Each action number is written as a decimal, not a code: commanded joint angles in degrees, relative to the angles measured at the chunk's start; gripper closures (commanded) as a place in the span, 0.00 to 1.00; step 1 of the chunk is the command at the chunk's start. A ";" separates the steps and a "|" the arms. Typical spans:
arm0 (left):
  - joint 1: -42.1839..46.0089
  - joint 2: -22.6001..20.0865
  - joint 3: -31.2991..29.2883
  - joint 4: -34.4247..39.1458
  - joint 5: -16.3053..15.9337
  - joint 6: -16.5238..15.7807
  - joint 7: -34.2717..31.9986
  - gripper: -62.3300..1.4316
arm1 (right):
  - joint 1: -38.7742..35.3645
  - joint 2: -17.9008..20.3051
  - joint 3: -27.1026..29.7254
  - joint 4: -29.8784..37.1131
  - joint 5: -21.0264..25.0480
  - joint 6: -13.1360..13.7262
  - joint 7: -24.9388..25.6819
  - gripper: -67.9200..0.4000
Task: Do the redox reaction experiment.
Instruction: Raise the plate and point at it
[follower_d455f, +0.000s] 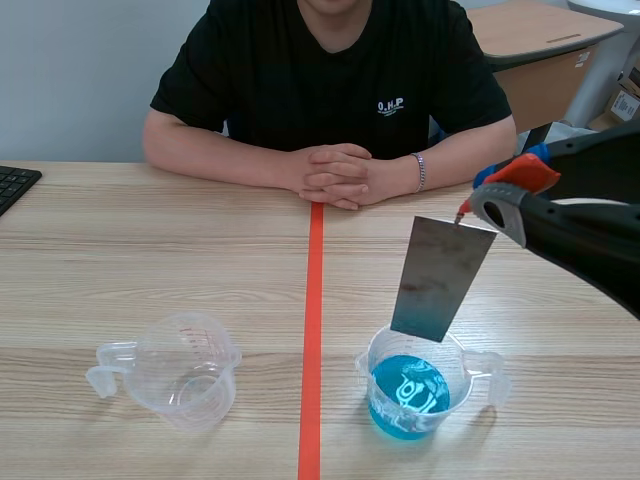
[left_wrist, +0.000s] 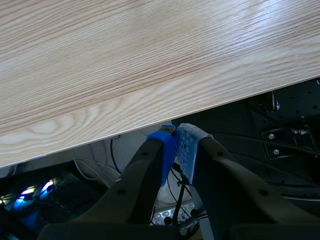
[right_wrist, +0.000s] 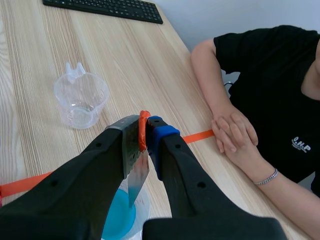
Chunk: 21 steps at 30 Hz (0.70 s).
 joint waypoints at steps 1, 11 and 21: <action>-0.13 0.42 0.07 0.57 -0.15 -0.09 -0.39 0.91 | 0.35 0.79 0.52 1.25 1.64 0.33 -0.17 0.97; -0.15 -4.55 0.07 0.57 -0.15 -0.09 -0.66 0.91 | 0.35 0.79 0.52 1.29 4.61 0.33 -3.34 0.97; -5.46 -18.03 0.09 0.59 -2.95 -0.09 -0.33 0.91 | 0.33 0.79 0.52 1.36 5.81 0.33 -4.02 0.97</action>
